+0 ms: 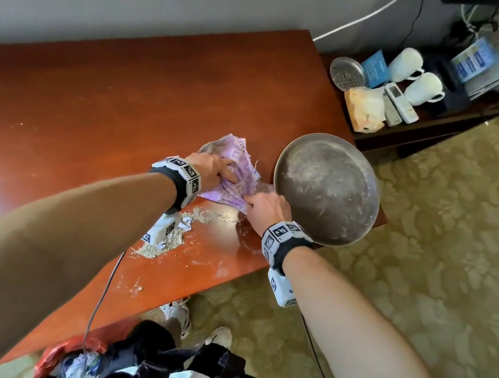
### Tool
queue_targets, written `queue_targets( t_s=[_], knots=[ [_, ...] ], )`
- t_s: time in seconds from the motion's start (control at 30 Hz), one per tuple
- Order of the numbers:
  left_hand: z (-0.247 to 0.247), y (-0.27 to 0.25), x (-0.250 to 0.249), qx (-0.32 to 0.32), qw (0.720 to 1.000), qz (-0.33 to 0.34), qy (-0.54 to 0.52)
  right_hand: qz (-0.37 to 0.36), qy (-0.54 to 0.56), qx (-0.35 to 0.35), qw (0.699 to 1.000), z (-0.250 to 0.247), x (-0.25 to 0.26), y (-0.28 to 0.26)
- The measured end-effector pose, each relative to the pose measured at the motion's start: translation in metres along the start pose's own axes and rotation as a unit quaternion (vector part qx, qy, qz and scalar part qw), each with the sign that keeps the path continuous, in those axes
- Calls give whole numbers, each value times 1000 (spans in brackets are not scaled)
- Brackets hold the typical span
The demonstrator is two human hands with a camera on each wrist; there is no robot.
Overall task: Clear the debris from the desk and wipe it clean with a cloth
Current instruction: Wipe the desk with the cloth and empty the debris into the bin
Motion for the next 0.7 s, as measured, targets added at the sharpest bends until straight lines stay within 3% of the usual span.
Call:
queue_targets(
  t_s=[0.3, 0.5, 0.7],
  knots=[
    [13, -26, 18, -11, 999, -28, -23, -30, -27, 51, 998, 9, 23, -11],
    [17, -48, 23, 67, 997, -32, 11, -73, -35, 25, 996, 8, 24, -14],
    [13, -63, 17, 69, 996, -32, 45, -49, 2, 39, 998, 19, 30, -28]
  ],
)
Point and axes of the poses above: each hand's wrist, its own y-axis towards the middle knuckle, its own z-axis out of the palm, x = y × z, the point moved 8 cm from there along y, towards the middle knuckle, and after that the axes turned 13 degrees about -x, right-handed, at the moved point
